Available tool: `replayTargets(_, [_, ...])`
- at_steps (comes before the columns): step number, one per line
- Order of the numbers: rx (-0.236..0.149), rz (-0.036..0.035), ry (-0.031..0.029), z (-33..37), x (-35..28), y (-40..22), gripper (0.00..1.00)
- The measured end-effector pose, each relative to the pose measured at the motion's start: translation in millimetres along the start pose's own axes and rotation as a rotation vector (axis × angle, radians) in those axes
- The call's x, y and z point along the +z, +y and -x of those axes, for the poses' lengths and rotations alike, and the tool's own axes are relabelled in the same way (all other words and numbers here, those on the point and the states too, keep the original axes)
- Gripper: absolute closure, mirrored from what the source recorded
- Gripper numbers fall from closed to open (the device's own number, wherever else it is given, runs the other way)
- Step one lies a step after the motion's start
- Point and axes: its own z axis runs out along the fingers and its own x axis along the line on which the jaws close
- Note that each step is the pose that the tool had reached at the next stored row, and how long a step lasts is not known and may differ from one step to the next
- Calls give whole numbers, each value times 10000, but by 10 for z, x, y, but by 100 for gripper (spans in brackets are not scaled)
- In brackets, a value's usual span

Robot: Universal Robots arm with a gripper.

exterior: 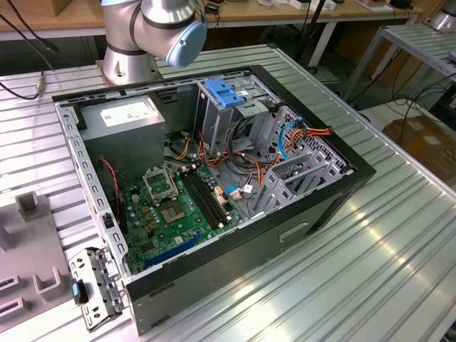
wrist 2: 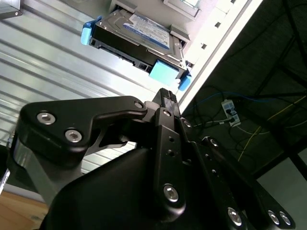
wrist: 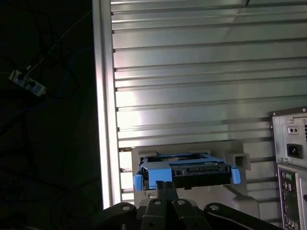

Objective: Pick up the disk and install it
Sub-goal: 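Pick up the disk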

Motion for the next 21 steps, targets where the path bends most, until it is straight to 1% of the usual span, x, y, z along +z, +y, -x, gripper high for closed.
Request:
replayTargets(2, [-377,7,16,-1,1,0,89])
replayTargets(3, [-666,14,28,0,2,0,89])
replayTargets(5, [-1054,21,46,0,2,0,89])
replayTargets(7, [-1642,33,72,0,4,0,89])
replayTargets(12, [-2627,50,115,0,9,0,89])
replayTargets(15, [-3623,69,160,0,14,-1,89])
replayTargets(17, [-3998,78,175,0,17,-1,89])
replayTargets(18, [-4255,83,186,0,19,-1,89])
replayTargets(21, [-4799,93,211,0,25,-1,89])
